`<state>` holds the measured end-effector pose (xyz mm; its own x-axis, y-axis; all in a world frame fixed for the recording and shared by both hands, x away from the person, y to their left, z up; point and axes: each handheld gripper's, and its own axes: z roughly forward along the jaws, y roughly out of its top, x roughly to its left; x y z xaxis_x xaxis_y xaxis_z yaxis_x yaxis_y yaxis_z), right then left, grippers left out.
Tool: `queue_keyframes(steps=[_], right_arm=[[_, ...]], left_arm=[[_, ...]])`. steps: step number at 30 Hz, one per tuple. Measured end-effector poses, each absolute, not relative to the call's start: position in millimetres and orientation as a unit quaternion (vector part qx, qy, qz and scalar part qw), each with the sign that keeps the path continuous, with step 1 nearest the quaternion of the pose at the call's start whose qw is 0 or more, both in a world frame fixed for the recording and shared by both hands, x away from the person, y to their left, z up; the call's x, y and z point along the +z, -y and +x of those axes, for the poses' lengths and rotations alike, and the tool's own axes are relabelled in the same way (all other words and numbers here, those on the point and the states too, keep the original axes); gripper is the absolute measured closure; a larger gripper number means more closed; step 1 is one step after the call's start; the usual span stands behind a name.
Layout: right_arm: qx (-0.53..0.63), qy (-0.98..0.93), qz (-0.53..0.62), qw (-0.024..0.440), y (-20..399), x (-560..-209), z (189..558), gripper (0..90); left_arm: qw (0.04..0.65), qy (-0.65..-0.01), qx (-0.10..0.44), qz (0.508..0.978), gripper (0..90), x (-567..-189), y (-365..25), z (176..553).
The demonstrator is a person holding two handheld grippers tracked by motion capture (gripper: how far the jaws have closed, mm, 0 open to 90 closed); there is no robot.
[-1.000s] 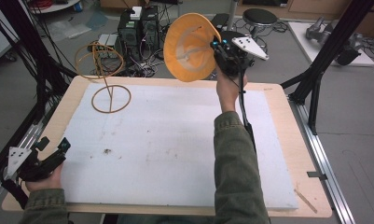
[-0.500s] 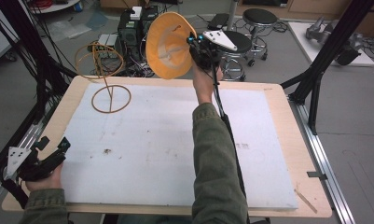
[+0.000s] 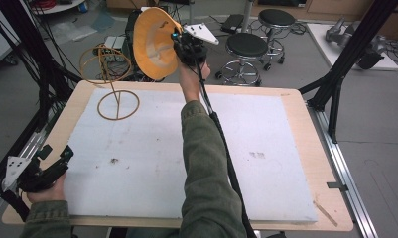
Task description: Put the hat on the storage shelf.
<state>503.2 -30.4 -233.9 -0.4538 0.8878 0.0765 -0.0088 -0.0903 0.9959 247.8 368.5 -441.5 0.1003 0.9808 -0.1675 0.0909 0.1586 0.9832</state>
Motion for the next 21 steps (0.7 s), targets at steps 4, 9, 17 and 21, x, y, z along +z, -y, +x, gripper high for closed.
queue_keyframes(steps=[4, 9, 17, 21], right_arm=[[0.640, -0.573, 0.374, 0.350, 11, -230, 505, 85.4], [0.645, -0.575, 0.364, 0.348, -14, -228, 508, 85.4], [0.652, -0.596, 0.331, 0.332, -62, -233, 505, 85.3], [0.647, -0.614, 0.302, 0.336, -90, -233, 499, 85.2]], left_arm=[[0.547, -0.533, 0.406, 0.502, 27.7, -442, -370, 248], [0.548, -0.535, 0.404, 0.500, 27.7, -442, -371, 248], [0.552, -0.537, 0.404, 0.494, 27.7, -442, -373, 248], [0.552, -0.537, 0.403, 0.494, 27.7, -442, -374, 248]])
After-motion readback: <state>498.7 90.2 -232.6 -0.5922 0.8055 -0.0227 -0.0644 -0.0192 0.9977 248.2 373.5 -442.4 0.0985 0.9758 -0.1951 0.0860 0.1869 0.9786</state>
